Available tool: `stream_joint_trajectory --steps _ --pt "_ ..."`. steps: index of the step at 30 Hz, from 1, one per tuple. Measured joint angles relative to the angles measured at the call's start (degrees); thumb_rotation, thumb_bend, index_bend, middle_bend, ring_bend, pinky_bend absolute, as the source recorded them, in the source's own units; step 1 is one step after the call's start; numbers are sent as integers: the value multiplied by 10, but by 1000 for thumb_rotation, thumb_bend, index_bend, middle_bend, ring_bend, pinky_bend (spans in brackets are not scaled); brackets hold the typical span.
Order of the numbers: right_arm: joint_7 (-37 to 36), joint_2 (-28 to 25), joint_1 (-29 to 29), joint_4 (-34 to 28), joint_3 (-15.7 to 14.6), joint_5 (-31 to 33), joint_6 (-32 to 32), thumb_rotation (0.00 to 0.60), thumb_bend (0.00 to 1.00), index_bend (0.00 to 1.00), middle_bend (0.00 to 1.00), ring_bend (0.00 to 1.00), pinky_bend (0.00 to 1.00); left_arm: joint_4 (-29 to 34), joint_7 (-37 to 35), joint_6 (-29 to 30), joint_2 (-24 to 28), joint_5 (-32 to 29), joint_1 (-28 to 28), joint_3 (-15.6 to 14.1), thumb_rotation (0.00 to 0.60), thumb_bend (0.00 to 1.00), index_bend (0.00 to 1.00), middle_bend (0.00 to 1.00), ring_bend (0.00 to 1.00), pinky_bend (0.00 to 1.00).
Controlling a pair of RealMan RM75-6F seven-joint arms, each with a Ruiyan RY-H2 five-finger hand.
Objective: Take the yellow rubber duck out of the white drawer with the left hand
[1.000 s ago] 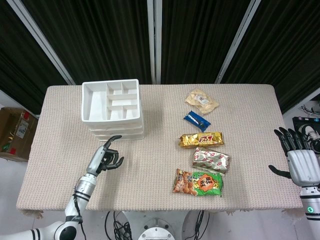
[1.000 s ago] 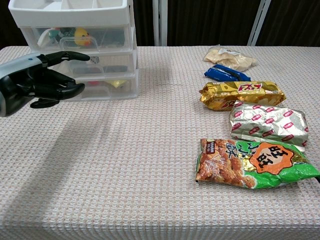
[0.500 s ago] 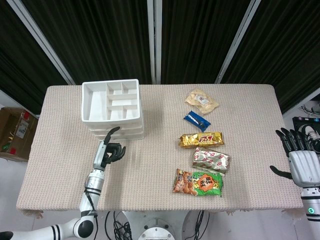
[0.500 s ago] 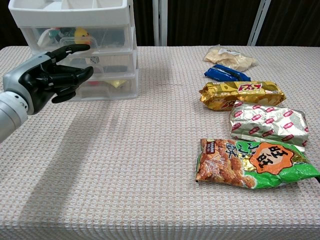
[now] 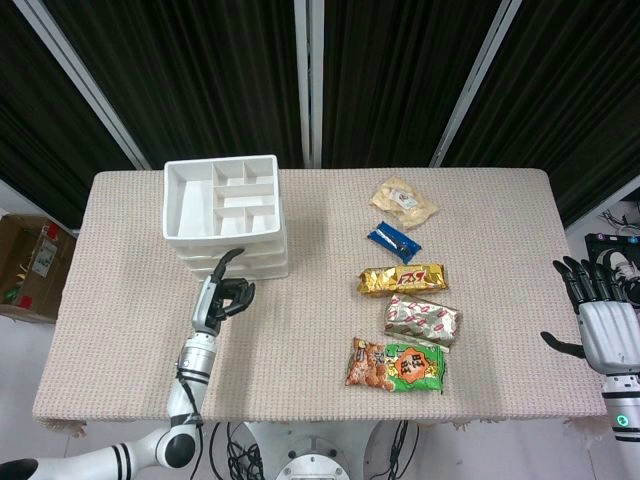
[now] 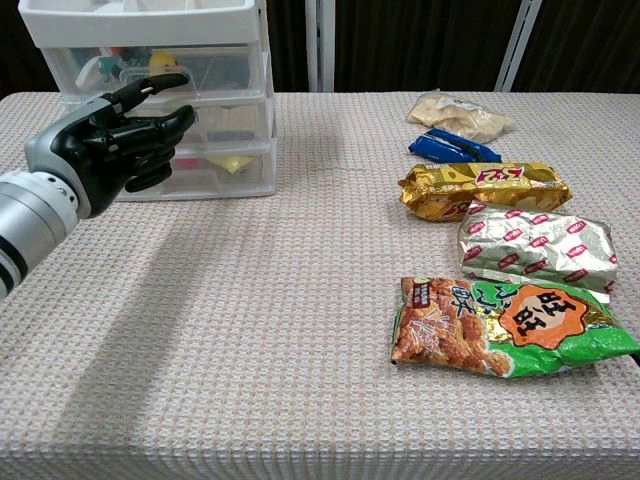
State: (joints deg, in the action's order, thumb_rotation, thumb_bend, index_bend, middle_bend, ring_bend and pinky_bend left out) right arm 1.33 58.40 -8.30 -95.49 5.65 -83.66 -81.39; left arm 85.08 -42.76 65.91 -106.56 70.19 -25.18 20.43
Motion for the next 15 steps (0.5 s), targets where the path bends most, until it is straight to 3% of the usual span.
stream_joint_trajectory --steps 15 --pt "-3 3 0 6 0 6 4 600 7 0 48 0 15 0 -90 -44 -5 -33 -6 31 600 466 411 860 943 1000"
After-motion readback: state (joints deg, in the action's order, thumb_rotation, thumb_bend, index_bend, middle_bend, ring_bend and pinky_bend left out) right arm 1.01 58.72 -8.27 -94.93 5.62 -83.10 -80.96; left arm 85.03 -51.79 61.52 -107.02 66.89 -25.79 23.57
